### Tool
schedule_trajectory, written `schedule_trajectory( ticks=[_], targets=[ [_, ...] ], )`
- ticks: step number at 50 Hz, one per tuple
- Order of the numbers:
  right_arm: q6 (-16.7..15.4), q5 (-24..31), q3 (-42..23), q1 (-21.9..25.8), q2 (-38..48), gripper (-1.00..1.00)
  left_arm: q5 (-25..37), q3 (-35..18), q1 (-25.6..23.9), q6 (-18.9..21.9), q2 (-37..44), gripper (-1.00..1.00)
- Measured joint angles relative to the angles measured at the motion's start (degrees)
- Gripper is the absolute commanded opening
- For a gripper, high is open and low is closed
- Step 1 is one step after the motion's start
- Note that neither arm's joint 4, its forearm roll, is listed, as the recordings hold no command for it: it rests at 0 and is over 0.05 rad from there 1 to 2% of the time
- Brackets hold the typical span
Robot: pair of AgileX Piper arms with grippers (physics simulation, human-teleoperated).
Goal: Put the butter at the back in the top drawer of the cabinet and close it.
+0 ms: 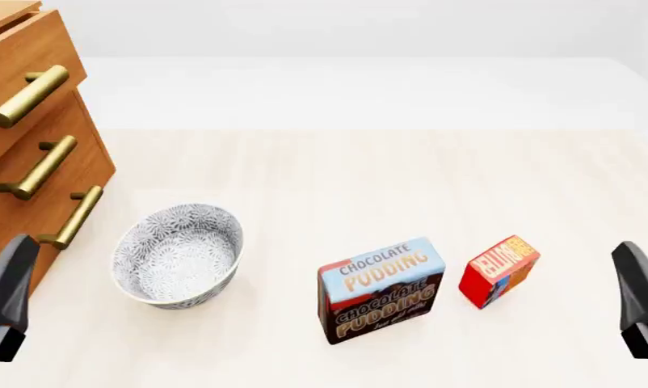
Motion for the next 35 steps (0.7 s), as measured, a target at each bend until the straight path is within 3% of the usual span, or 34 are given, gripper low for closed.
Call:
schedule_trajectory(
  ticks=[13,35],
  targets=[
    [0.0,0.0,0.0,0.0,0.0,1.00,-3.5,-0.9,-5.3,3.2,0.0,1.00],
    [0.0,0.0,0.0,0.0,0.0,1.00,-4.8,-1.1,-6.8,6.5,0.0,1.00]
  ],
)
